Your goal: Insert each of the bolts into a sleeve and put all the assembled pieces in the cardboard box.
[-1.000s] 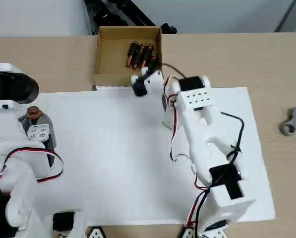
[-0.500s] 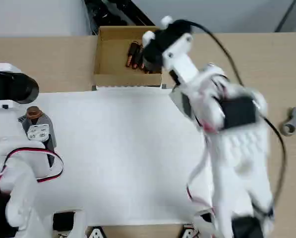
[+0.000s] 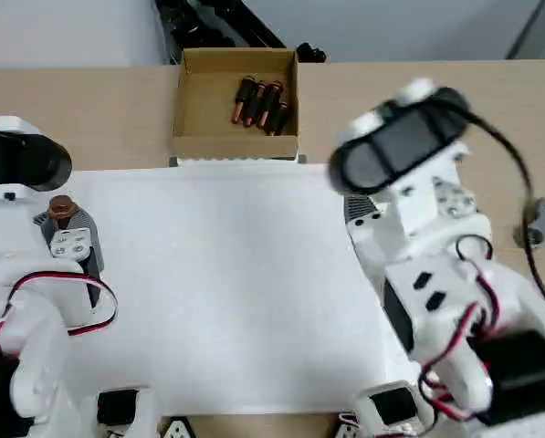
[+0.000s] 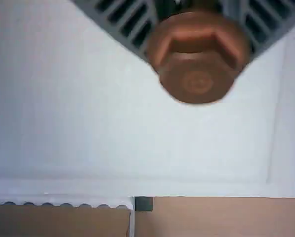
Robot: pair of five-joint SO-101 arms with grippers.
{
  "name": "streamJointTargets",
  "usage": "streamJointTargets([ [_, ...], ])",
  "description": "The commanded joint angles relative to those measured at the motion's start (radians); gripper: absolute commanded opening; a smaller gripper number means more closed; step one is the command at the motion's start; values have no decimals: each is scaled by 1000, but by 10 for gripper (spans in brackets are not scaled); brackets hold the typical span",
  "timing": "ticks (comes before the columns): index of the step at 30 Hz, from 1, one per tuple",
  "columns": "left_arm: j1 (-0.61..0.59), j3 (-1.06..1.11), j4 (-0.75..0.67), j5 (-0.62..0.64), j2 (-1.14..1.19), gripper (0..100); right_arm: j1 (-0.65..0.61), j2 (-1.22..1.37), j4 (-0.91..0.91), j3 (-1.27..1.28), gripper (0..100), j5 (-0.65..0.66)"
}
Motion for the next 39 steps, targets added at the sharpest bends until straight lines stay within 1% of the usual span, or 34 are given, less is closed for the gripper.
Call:
streamJointTargets([
  [1, 0, -8, 8, -8, -9, 9, 2, -67, -42, 23, 2, -265],
  [3, 0, -8, 8, -8, -9, 9, 2, -113, -71, 64, 2, -285],
  [7, 0, -5, 8, -8, -9, 9, -13, -226, -199, 127, 2, -318],
  [11, 3, -5, 8, -8, -8, 9, -62, -343, -260, 247, 2, -282],
  [15, 8, -5, 0, -5, -8, 9, -105, -463, -323, 468, 2, -267],
  [19, 23, -4, -68, 0, -3, 8, -157, -622, -542, 770, 2, -265],
  [22, 103, -4, -132, 3, -2, 7, -223, -753, -740, 1040, 2, -262],
  [24, 163, -2, -201, 40, -2, 7, -277, -837, -851, 1203, 2, -262],
  [26, 209, 8, -284, 86, -2, 7, -312, -908, -917, 1332, 2, -261],
  [29, 287, 54, -396, 106, -8, 7, -314, -974, -932, 1441, 2, -261],
  [31, 359, 85, -443, 106, -8, 7, -314, -998, -937, 1478, 2, -261],
  [35, 519, 148, -528, 106, -8, 7, -314, -1006, -938, 1516, 2, -264],
  [39, 634, 188, -582, 104, -8, 6, -315, -1006, -940, 1533, 2, -265],
])
